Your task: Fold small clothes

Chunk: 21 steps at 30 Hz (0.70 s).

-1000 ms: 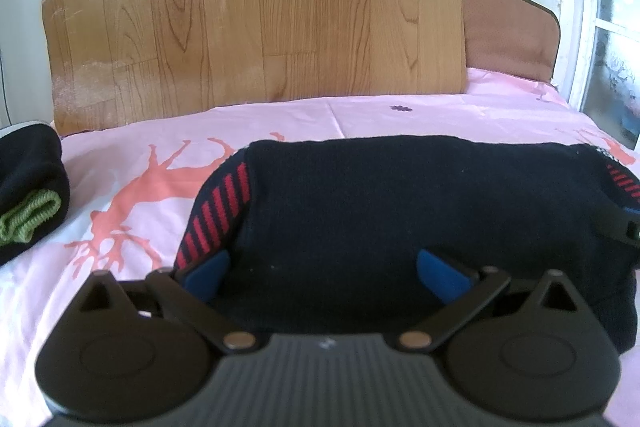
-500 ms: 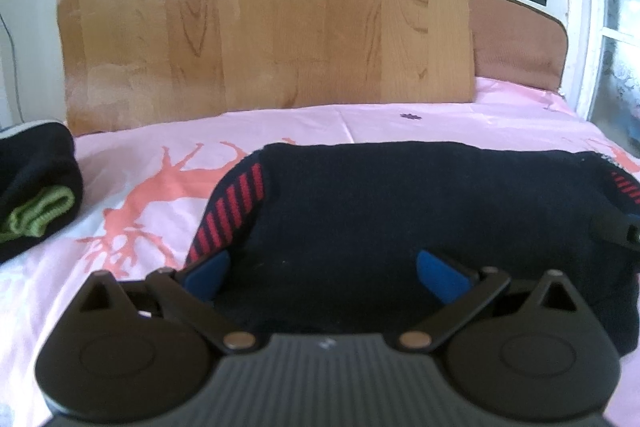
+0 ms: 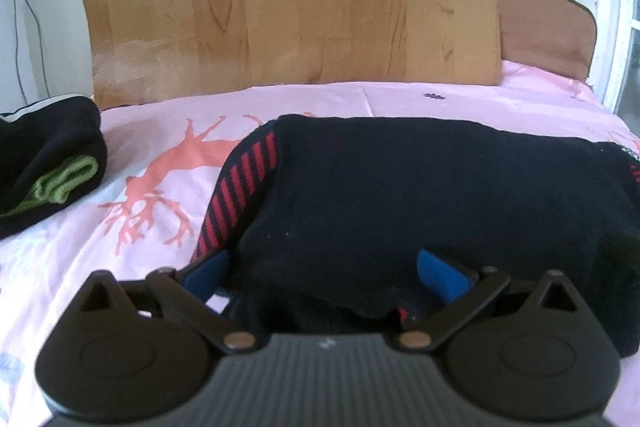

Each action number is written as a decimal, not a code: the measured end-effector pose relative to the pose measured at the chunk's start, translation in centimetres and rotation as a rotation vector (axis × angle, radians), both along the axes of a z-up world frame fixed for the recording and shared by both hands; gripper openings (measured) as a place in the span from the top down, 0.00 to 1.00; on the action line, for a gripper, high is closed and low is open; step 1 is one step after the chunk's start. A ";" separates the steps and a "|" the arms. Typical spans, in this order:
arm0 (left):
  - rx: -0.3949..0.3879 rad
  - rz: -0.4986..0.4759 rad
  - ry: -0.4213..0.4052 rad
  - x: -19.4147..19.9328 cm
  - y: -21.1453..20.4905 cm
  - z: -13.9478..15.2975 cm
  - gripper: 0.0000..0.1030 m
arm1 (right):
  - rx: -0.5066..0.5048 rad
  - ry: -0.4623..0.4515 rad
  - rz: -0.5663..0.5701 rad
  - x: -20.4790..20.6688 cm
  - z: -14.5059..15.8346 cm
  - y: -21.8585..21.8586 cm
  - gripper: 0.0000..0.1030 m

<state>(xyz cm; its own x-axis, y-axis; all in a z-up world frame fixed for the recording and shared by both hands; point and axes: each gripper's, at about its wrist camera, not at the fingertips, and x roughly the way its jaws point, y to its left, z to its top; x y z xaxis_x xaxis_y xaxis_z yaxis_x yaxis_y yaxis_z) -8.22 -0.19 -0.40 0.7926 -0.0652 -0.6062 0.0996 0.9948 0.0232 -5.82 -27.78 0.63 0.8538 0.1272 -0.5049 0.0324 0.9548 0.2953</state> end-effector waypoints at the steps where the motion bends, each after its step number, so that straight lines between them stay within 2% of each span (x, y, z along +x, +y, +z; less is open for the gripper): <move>1: 0.003 0.008 0.000 -0.2 -0.1 0.0 0.00 | -0.002 0.003 -0.001 -0.1 0.0 0.1 0.00; 7: 0.005 0.031 -0.005 -1.0 -0.6 0.5 0.00 | -0.033 0.002 -0.018 -1.0 0.1 0.6 0.00; 13: -0.037 -0.018 0.004 -1.7 -1.4 1.5 0.00 | 0.017 -0.005 -0.039 -2.1 0.8 -0.5 0.00; 21: -0.021 -0.008 0.008 -1.7 -2.3 1.8 0.00 | 0.048 -0.038 -0.091 -3.3 1.4 -2.1 0.03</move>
